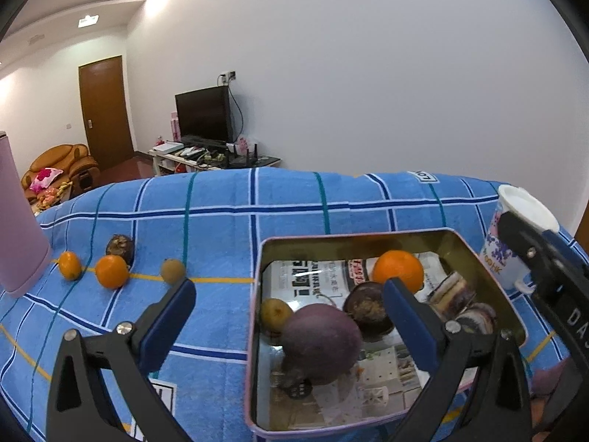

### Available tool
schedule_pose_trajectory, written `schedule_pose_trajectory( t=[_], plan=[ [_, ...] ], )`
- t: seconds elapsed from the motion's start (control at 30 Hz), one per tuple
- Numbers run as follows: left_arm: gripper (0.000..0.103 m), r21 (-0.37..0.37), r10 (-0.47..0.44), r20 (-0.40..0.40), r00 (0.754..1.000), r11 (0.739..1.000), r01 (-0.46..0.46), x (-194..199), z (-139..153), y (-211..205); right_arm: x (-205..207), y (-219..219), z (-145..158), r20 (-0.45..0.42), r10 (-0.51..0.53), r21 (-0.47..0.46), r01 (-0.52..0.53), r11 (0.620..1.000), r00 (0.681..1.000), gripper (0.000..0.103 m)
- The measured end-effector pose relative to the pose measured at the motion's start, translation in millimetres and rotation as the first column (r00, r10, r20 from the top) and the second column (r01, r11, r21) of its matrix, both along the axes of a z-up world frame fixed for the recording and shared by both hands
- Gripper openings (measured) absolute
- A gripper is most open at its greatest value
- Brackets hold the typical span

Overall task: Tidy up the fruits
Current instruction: 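Withdraw both open tools from the tin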

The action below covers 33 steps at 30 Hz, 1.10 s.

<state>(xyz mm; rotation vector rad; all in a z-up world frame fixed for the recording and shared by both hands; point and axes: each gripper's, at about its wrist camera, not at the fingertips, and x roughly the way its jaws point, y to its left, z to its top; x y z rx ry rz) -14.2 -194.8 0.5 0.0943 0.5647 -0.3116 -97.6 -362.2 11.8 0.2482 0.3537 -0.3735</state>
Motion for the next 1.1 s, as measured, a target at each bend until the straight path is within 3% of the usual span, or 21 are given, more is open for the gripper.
schedule_pose_trajectory(
  t=[0.23, 0.53, 0.77, 1.1],
  plan=[
    [0.103, 0.011, 0.045, 0.036, 0.998, 0.999, -0.045, -6, 0, 13, -7, 2, 2, 0.043, -0.020, -0.026, 0.021, 0.999, 0.999, 0.081],
    [0.103, 0.089, 0.079, 0.125, 0.989, 0.992, -0.091, -11, 4, 36, -20, 13, 4, 0.079, -0.030, -0.064, 0.035, 0.997, 0.996, 0.081],
    [0.103, 0.083, 0.122, 0.113, 0.986, 0.988, -0.132, 0, 4, 69, -28, 17, 6, 0.099, -0.076, -0.052, 0.082, 0.995, 0.992, 0.081],
    [0.103, 0.146, 0.131, 0.194, 0.972, 0.976, -0.160, 9, 6, 101, -6, 29, -3, -0.008, -0.029, 0.027, 0.029, 0.999, 1.000, 0.081]
  ],
)
